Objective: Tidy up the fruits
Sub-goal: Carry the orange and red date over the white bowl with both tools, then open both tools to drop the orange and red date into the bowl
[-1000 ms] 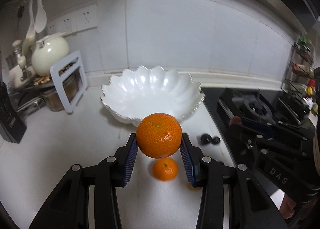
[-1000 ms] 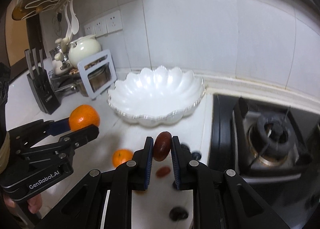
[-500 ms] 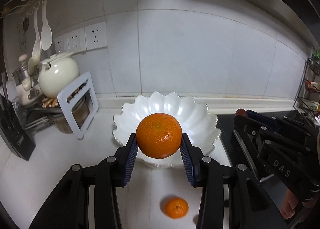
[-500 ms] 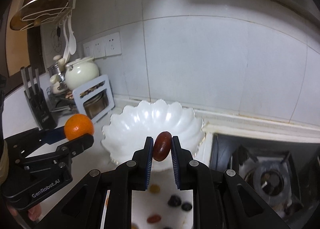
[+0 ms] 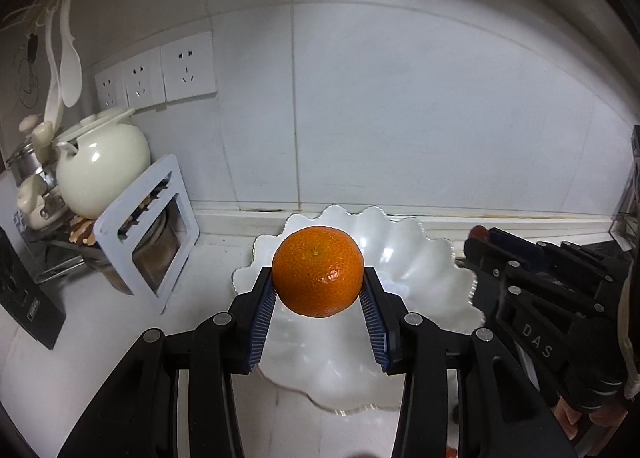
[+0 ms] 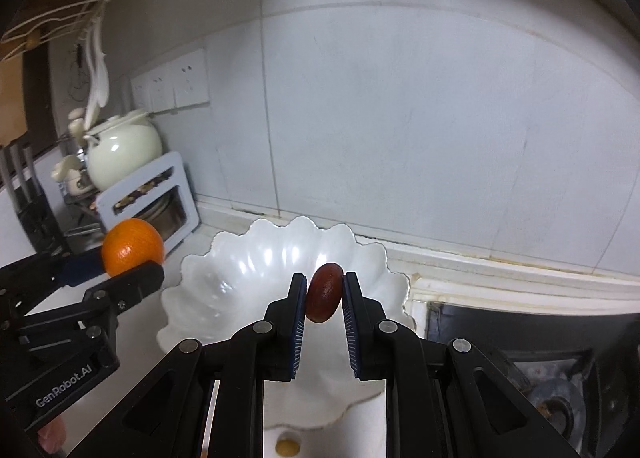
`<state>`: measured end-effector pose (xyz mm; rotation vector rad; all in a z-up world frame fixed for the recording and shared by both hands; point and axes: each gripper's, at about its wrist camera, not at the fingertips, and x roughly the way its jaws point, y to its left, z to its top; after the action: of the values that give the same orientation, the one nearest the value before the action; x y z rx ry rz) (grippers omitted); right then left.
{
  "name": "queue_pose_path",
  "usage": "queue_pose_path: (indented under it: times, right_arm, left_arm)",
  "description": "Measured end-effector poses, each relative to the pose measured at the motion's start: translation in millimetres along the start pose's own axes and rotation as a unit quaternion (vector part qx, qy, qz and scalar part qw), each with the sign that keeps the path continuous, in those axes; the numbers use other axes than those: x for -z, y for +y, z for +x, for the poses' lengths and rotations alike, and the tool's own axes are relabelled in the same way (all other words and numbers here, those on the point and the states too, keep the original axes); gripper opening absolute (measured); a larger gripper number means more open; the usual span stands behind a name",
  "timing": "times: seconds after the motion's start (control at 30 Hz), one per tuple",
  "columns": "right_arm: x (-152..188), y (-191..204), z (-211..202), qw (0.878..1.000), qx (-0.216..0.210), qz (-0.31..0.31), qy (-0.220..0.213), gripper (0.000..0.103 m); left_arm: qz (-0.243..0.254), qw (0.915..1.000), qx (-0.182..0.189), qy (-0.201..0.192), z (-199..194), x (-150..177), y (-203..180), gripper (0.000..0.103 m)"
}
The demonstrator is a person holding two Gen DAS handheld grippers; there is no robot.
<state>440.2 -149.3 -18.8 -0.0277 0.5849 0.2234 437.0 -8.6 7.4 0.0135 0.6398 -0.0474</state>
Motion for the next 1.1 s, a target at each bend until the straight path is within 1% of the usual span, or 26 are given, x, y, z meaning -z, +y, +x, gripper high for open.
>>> queue_pose_path:
  times: [0.13, 0.3, 0.43, 0.53, 0.73, 0.83, 0.93, 0.97, 1.0, 1.07, 1.1]
  right_arm:
    - [-7.7, -2.7, 25.6, 1.000, -0.003, 0.005, 0.028, 0.020]
    - [-12.7, -8.9, 56.1, 0.998, -0.008, 0.012, 0.064, 0.020]
    - [-12.0, -13.8, 78.1, 0.995, -0.008, 0.012, 0.094, 0.020]
    - [-11.7, -17.2, 91.5, 0.993, -0.016, 0.018, 0.115, 0.020]
    - [-10.4, -17.5, 112.8, 0.989, -0.017, 0.017, 0.149, 0.020]
    - [-8.7, -18.1, 118.2, 0.987, -0.017, 0.018, 0.160, 0.020]
    - [-8.9, -18.4, 122.3, 0.986, -0.016, 0.019, 0.166, 0.021]
    - [-8.3, -18.7, 123.1, 0.985, -0.016, 0.019, 0.168, 0.022]
    - [-8.4, -18.8, 124.1, 0.985, -0.016, 0.019, 0.170, 0.028]
    - [-7.8, -19.5, 124.2, 0.985, -0.014, 0.019, 0.170, 0.036]
    - [-7.4, -19.6, 123.3, 0.985, -0.011, 0.019, 0.169, 0.037]
  left_arm:
    - [-0.009, 0.9996, 0.000, 0.027, 26.4, -7.9, 5.2, 0.042]
    - [-0.007, 0.9979, 0.001, 0.064, 59.9, -12.0, 4.5, 0.042]
    - [-0.009, 0.9957, 0.002, 0.092, 84.4, -14.1, 6.2, 0.042]
    - [-0.009, 0.9935, 0.003, 0.113, 101.6, -14.1, 5.7, 0.042]
    - [-0.010, 0.9892, 0.005, 0.146, 123.7, -11.8, 3.9, 0.043]
    - [-0.010, 0.9874, 0.007, 0.158, 130.6, -10.3, 3.4, 0.043]
    - [-0.003, 0.9870, 0.004, 0.161, 134.4, -9.2, 2.4, 0.044]
    - [-0.001, 0.9867, 0.002, 0.163, 135.3, -8.8, 2.3, 0.045]
    - [-0.001, 0.9871, 0.001, 0.160, 134.5, -8.3, 2.5, 0.049]
    - [0.000, 0.9887, -0.003, 0.150, 129.5, -9.6, 3.7, 0.057]
    - [0.001, 0.9895, -0.006, 0.145, 126.9, -10.7, 3.5, 0.059]
